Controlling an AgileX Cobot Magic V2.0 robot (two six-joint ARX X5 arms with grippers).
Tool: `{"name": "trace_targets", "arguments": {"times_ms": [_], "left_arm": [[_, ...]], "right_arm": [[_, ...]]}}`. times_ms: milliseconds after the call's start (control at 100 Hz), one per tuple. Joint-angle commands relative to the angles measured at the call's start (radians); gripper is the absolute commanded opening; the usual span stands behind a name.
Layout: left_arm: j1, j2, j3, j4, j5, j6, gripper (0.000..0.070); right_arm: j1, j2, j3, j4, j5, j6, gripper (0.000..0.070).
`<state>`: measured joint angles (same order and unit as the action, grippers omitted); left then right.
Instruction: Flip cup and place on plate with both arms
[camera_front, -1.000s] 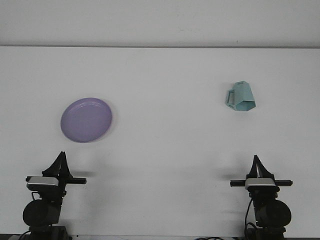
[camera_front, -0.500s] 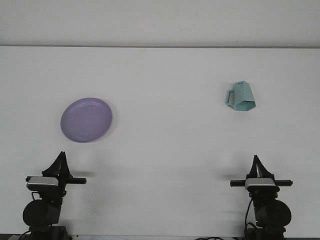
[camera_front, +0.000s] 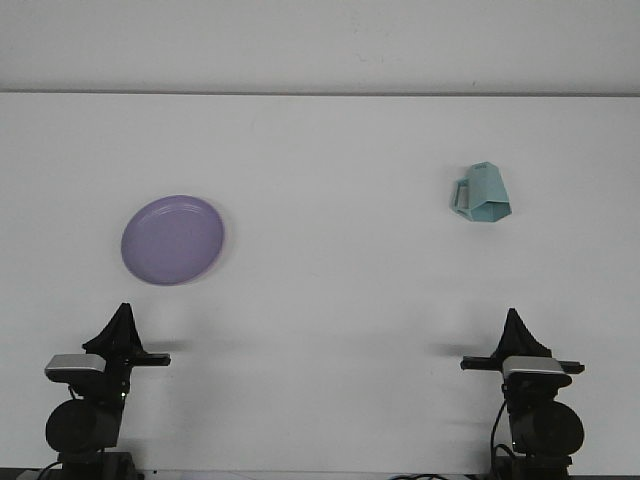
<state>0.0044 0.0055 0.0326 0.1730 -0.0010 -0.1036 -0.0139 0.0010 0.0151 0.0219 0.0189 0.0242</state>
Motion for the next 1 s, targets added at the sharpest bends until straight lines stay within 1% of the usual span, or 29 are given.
{"name": "trace_targets", "arguments": {"times_ms": [0,40,80,160,250,310,350,480,550,580,620,650,680,700,740,750,780,810,870,990], "left_arm": [[0.000,-0.001,-0.016,0.016,-0.001,-0.069,0.0011],[0.000,-0.001,-0.016,0.016,-0.001,-0.081,0.0010],[0.000,-0.001,-0.016,0.016,-0.001,-0.095,0.0011],[0.000,-0.001,-0.014,0.016,-0.001,-0.101,0.0011],[0.000,0.000,-0.007,0.015,-0.001,-0.100,0.0011],[0.000,0.000,0.000,0.013,-0.001,-0.100,0.0011],[0.000,0.000,0.004,0.010,-0.001,-0.099,0.0011],[0.000,0.000,0.006,0.008,-0.001,-0.099,0.0011],[0.000,0.000,0.006,0.008,-0.001,-0.099,0.0011],[0.000,0.000,0.006,0.008,-0.001,-0.099,0.0011],[0.000,0.000,0.006,0.008,-0.001,-0.099,0.0011],[0.000,0.000,0.006,0.008,-0.001,-0.099,0.0011],[0.000,0.000,0.006,0.008,-0.001,-0.099,0.0011],[0.000,0.000,0.006,0.008,-0.001,-0.099,0.0011],[0.000,0.000,0.006,0.008,-0.001,-0.099,0.0011],[0.000,0.000,0.006,0.008,-0.001,-0.099,0.0011],[0.000,0.000,0.006,0.009,-0.001,-0.099,0.0012],[0.000,0.000,0.006,0.009,-0.001,-0.099,0.0012],[0.000,0.000,0.006,0.009,0.000,-0.100,0.0012],[0.000,0.000,0.006,0.009,0.000,-0.100,0.0014]], "right_arm": [[0.000,0.000,-0.002,0.041,-0.002,0.167,0.0001],[0.000,0.000,0.004,0.053,-0.002,0.193,0.0000],[0.000,0.001,0.020,0.043,0.003,0.202,0.0000],[0.000,0.029,0.086,-0.012,0.048,0.214,0.0000],[0.000,0.090,0.186,-0.055,0.063,0.214,0.0000],[0.000,0.159,0.267,-0.062,0.064,0.195,0.0000],[0.000,0.211,0.322,-0.071,0.063,0.161,0.0000],[-0.001,0.406,0.491,-0.113,0.071,0.012,0.0000],[-0.001,0.488,0.544,-0.110,0.088,-0.063,0.0000],[-0.001,0.528,0.563,-0.100,0.089,-0.105,0.0001],[-0.002,0.566,0.576,-0.083,0.089,-0.142,0.0010],[-0.002,0.598,0.580,-0.063,0.090,-0.169,0.0033],[-0.004,0.627,0.581,-0.045,0.090,-0.192,0.0076],[-0.006,0.645,0.581,-0.034,0.090,-0.204,0.0114],[-0.010,0.690,0.581,-0.013,0.090,-0.227,0.0218],[-0.010,0.695,0.581,-0.010,0.090,-0.230,0.0230],[-0.015,0.729,0.581,0.004,0.090,-0.242,0.0299],[-0.020,0.761,0.581,0.021,0.090,-0.249,0.0342],[-0.030,0.821,0.581,0.057,0.089,-0.257,0.0380],[-0.053,0.974,0.581,0.169,0.084,-0.273,0.0383]]}}
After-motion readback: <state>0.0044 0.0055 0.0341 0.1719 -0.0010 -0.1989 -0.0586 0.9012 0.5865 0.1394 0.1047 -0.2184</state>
